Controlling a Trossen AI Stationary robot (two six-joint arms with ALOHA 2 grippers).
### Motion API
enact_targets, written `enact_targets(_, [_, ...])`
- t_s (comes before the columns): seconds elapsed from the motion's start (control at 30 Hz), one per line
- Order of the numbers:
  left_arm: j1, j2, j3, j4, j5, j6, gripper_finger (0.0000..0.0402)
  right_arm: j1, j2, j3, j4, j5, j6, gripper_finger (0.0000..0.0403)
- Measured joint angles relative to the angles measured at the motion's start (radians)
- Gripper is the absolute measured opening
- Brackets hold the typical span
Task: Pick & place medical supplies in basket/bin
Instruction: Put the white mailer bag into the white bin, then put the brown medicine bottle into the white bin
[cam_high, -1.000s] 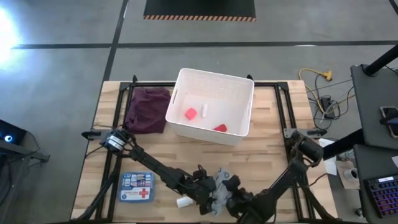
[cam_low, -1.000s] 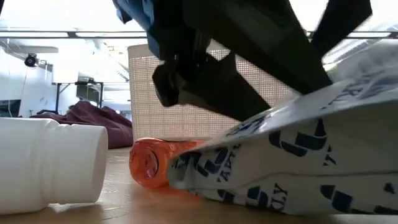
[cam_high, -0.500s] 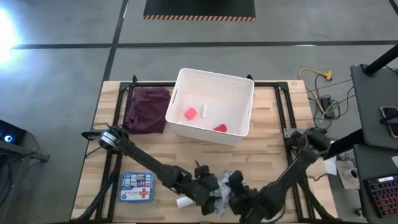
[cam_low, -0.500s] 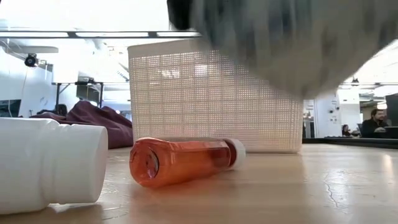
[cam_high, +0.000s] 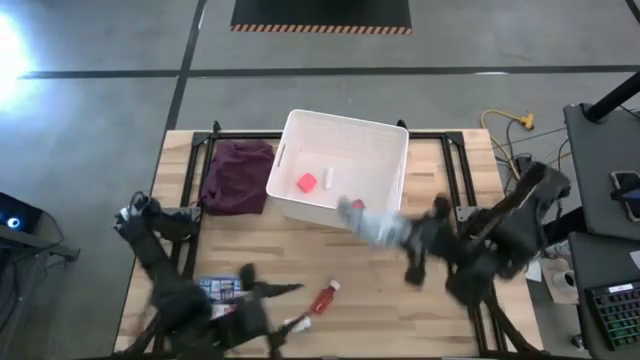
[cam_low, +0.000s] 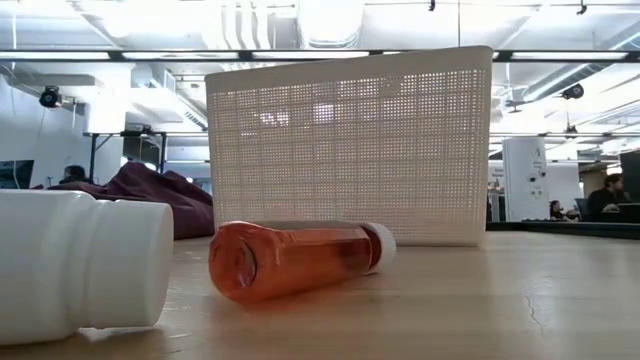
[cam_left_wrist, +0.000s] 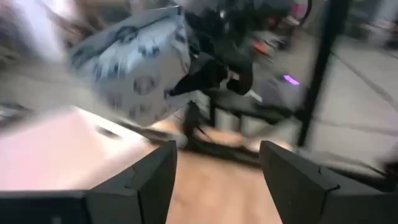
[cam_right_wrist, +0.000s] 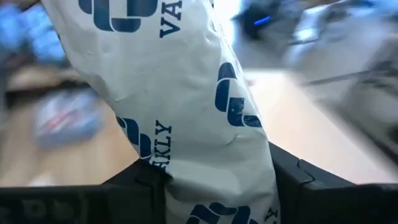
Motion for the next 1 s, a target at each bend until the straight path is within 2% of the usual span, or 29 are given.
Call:
enact_targets(0.03, [-0.020, -0.002, 0.009, 0.000, -0.066, 0.023, 0.0214, -0.038, -0.019, 0.014, -0.010, 0.034, -0.009, 0.0163])
enact_targets(0.1, [-0.040, -0.002, 0.014, -0.002, -0.117, 0.035, 0.0214, -0.159, -0.052, 0.038, -0.012, -0.005, -0.042, 0.0163])
enact_targets(0.23, [-0.042, 0.003, -0.017, -0.008, -0.115, -0.050, 0.0214, -0.483, -0.071, 0.030, -0.014, -0.356, -0.182, 0.0169])
enact_targets(0.33, [-0.042, 0.003, -0.037, -0.007, -0.115, -0.135, 0.0214, -0.676, -0.050, 0.012, -0.022, -0.582, -0.261, 0.0197])
enact_targets(0.4, [-0.043, 0.003, -0.049, -0.007, -0.115, -0.187, 0.0214, -0.767, -0.036, 0.012, -0.025, -0.682, -0.304, 0.0225])
enact_targets(0.47, [-0.050, 0.003, -0.062, -0.008, -0.114, -0.227, 0.0214, -0.823, -0.025, 0.012, -0.028, -0.718, -0.353, 0.0257])
enact_targets(0.63, [-0.055, 0.003, -0.085, -0.012, -0.098, -0.328, 0.0214, -0.847, -0.030, 0.025, -0.030, -0.731, -0.418, 0.0328])
enact_targets(0.8, [-0.035, 0.003, -0.098, -0.136, -0.014, -0.461, 0.0214, -0.752, -0.090, 0.047, -0.032, -0.698, -0.454, 0.0366])
enact_targets(0.9, [0.008, 0.003, -0.110, -0.303, 0.152, -0.625, 0.0214, -0.661, -0.142, 0.050, -0.080, -0.660, -0.391, 0.0368])
enact_targets(1.0, [0.070, 0.003, -0.152, -0.432, 0.414, -0.774, 0.0214, -0.559, -0.174, 0.035, -0.182, -0.664, -0.304, 0.0369])
